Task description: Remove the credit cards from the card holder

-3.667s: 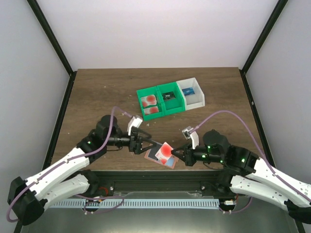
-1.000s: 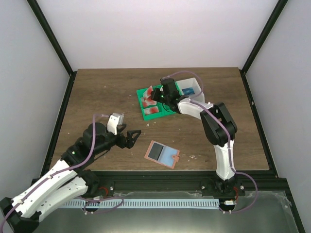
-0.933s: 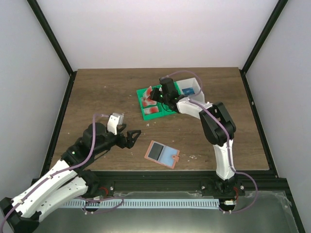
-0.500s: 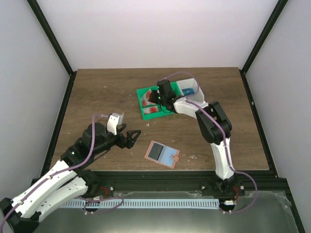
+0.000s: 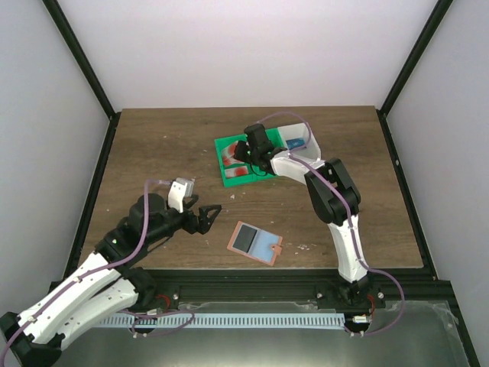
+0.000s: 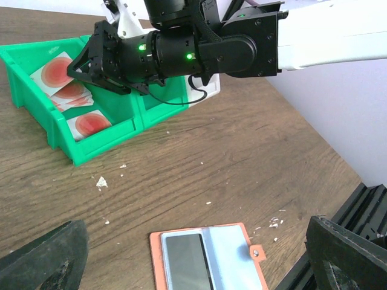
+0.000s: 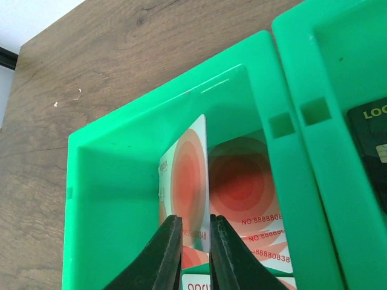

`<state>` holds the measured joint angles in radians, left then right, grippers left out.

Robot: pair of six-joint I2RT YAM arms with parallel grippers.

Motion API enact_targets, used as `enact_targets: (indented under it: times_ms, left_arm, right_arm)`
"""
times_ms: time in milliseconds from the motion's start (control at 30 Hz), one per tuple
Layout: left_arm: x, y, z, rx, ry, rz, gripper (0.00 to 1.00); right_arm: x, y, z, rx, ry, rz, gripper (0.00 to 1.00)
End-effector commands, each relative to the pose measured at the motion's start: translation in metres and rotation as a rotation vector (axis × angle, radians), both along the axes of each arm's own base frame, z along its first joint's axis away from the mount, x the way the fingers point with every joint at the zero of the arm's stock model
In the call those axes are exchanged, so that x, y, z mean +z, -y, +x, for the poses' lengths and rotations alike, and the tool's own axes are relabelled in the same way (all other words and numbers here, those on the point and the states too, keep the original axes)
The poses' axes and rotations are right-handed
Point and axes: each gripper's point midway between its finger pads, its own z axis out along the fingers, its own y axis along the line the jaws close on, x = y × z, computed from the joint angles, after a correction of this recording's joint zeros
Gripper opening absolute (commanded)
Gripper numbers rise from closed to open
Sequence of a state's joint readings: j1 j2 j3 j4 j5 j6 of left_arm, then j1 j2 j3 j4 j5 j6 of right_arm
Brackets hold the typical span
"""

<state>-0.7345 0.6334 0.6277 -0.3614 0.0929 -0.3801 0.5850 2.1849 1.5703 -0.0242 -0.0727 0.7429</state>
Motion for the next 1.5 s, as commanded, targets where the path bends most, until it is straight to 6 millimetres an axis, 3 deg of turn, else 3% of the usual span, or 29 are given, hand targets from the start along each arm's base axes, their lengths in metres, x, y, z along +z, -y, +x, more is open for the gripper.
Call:
enact_targets:
  times_ms: [0, 533, 733, 900, 1000, 1200, 1467]
  left_arm:
    - [0.000, 0.000, -0.001, -0.011, 0.013, 0.003, 1.00]
    - [-0.002, -0.001, 0.000, -0.002, 0.010, 0.008, 1.00]
    - [-0.007, 0.000, 0.003, 0.003, -0.009, 0.025, 1.00]
    - [-0.013, -0.002, 0.006, 0.028, -0.029, 0.039, 1.00]
    - [-0.018, 0.001, 0.007, 0.024, -0.046, 0.047, 1.00]
    - [-0.031, 0.017, 0.003, -0.044, -0.135, 0.055, 1.00]
    - [-0.060, 0.037, -0.001, -0.095, -0.292, 0.018, 0.80]
  right_arm:
    - [0.005, 0.000, 0.007, -0.024, 0.008, -0.025, 0.16]
    - [0.030, 0.013, 0.018, -0.068, 0.068, -0.113, 0.33]
    - [0.059, 0.011, 0.018, -0.040, 0.115, -0.103, 0.38]
    - [0.096, 0.019, 0.007, -0.041, 0.154, -0.093, 0.44]
    - [0.118, 0.025, -0.010, -0.020, 0.165, -0.069, 0.48]
    - [0.127, 0.042, -0.067, 0.046, 0.082, -0.024, 0.50]
    - [0.107, 0.079, -0.159, 0.081, 0.002, 0.043, 0.52]
